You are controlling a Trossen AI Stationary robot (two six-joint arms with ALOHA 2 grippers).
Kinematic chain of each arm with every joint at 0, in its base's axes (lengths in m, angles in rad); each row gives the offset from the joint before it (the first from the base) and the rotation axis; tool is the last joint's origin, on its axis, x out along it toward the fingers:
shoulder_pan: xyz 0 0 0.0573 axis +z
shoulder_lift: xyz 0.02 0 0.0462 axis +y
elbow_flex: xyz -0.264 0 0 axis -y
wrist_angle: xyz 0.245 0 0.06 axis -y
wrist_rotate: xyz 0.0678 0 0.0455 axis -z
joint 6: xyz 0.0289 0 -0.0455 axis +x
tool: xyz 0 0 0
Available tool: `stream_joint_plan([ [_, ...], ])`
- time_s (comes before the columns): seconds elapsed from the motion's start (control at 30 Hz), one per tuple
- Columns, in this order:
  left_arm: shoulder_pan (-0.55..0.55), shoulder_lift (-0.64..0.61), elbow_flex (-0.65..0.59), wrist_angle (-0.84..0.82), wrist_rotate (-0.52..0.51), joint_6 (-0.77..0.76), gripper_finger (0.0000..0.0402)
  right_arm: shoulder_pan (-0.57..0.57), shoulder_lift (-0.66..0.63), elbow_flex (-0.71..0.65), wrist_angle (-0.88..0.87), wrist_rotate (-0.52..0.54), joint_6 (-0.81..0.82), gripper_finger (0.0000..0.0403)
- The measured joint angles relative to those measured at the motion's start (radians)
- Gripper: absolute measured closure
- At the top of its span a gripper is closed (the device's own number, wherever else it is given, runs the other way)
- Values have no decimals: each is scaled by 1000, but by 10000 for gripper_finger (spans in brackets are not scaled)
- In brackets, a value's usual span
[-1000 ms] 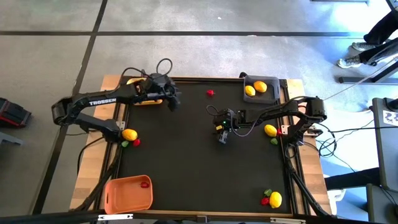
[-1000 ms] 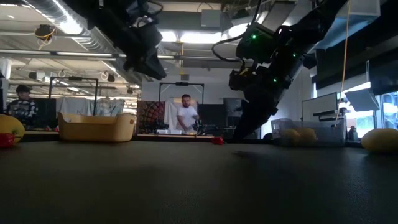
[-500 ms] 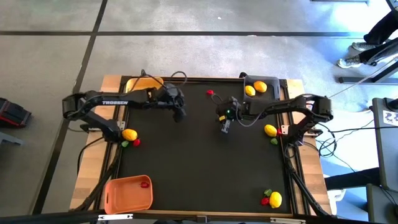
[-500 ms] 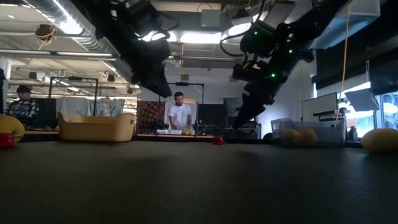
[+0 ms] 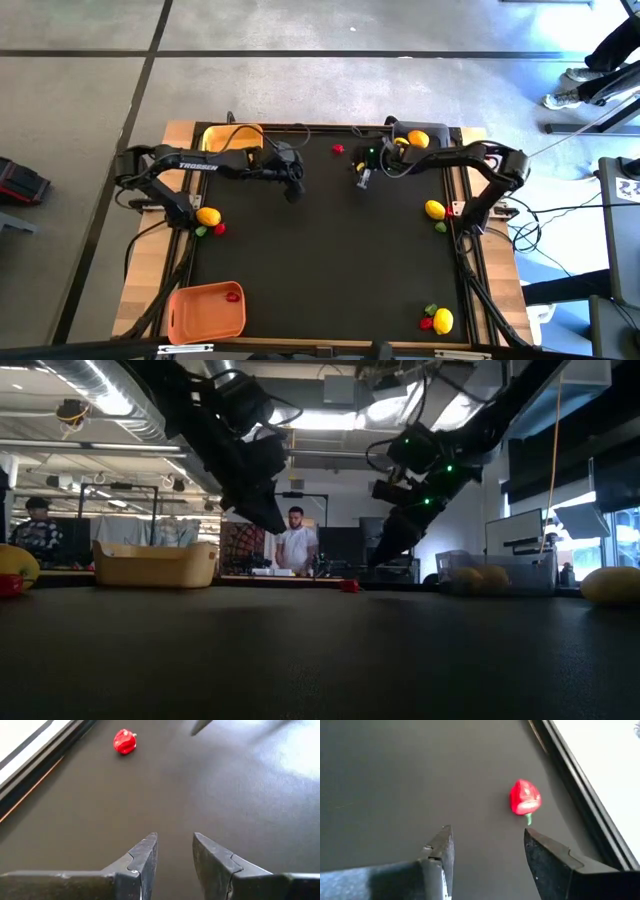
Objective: Sort produce into baskets
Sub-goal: Put the red bell pepper into the orange bin
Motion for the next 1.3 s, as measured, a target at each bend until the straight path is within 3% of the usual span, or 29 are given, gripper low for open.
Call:
stream_joint_plan([
  [0.33,-2,4,0,6,0,-9,282,-121,96,50,31,-133,72,221],
  [0.9,-5,4,0,41,-1,-9,282,-198,308,365,-261,-209,-51,221],
  [1.1,-5,4,0,45,-1,-9,282,-198,364,415,-319,-228,-83,222],
  [1.3,-5,4,0,45,-1,-8,282,-198,373,416,-320,-263,-112,270],
])
